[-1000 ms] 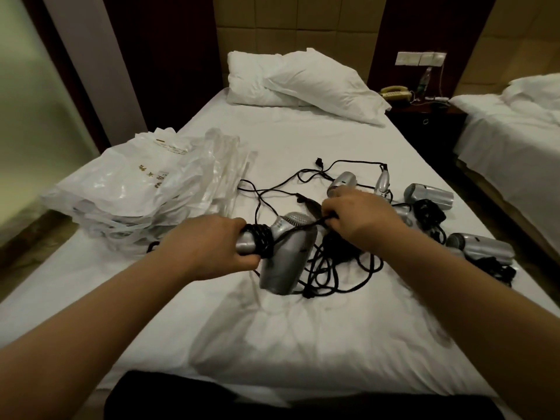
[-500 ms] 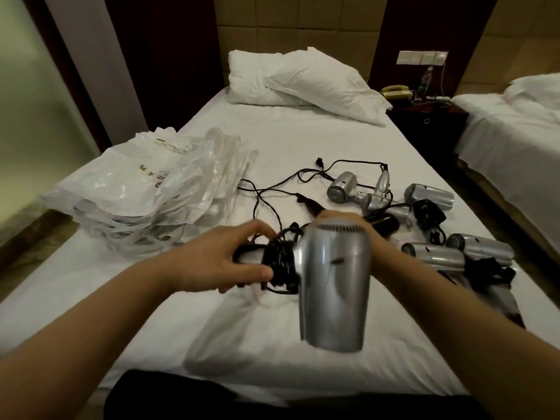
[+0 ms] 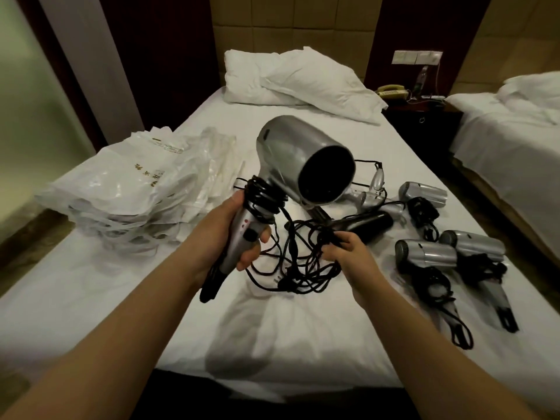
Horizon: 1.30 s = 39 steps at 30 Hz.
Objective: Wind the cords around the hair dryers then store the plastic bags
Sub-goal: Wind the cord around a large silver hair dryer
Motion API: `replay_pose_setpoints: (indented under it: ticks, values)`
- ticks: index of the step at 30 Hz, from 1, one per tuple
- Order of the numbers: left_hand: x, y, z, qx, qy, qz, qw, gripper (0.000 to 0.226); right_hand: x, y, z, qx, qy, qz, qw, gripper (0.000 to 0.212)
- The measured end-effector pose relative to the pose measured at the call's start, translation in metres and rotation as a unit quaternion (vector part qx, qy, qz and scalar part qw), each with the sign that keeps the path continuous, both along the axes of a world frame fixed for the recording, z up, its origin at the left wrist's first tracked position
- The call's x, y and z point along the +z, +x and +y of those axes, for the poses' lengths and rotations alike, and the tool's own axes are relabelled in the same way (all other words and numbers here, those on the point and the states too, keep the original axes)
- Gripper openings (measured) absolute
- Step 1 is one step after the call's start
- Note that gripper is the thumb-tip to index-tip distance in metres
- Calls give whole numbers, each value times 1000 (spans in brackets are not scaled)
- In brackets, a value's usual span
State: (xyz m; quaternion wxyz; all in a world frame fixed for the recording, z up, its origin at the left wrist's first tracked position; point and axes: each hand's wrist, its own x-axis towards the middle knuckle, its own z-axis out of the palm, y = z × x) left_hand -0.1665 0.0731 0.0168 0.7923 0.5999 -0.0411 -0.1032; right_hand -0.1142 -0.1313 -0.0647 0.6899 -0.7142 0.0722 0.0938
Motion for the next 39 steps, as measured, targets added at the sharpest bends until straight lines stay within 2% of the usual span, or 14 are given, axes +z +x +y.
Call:
replay_pose_setpoints:
  ticks: [3,6,10,11,14,17,20,25,27,30,34,37,39]
  values:
    - [6,0,-4,-11,12,-25,1000,51,-5,0,4,-6,-5,11,1000,23]
    - [15,3,-3,29,40,-52,997,50,-6,-2,3,25,-2,0,1000,17]
    - [27,7,0,118,25,-50,991,50,-2,-7,-5,85,95,-1,992,11]
    - [29,7,2,138,23,-49,989,50,-4,-8,-5,104,85,-4,991,12]
    - [35,10,7,185,22,-49,981,51,-11,-13,-5,157,-38,-42,986,24]
    - [36,10,9,239,31,-48,969,50,-17,-13,-13,119,-69,-58,989,30]
    - [24,8,6,280,3,-33,959,49,-20,-8,-24,81,-86,-49,992,27]
    - [2,10,9,298,19,24,954,51,-29,7,-36,-14,-201,-35,979,19]
    - [0,12,11,291,22,33,956,51,-30,13,-41,-23,-247,-30,968,20]
    - [3,14,8,271,33,14,962,49,-26,14,-38,-8,-237,-18,971,23]
    - [10,16,0,263,51,-6,963,46,-27,12,-27,80,-238,-22,968,22]
    - [13,16,0,282,68,-19,957,45,-38,21,-40,-7,-193,22,981,26]
    - [14,15,3,290,56,-13,955,44,-50,23,-54,-57,-201,64,976,31]
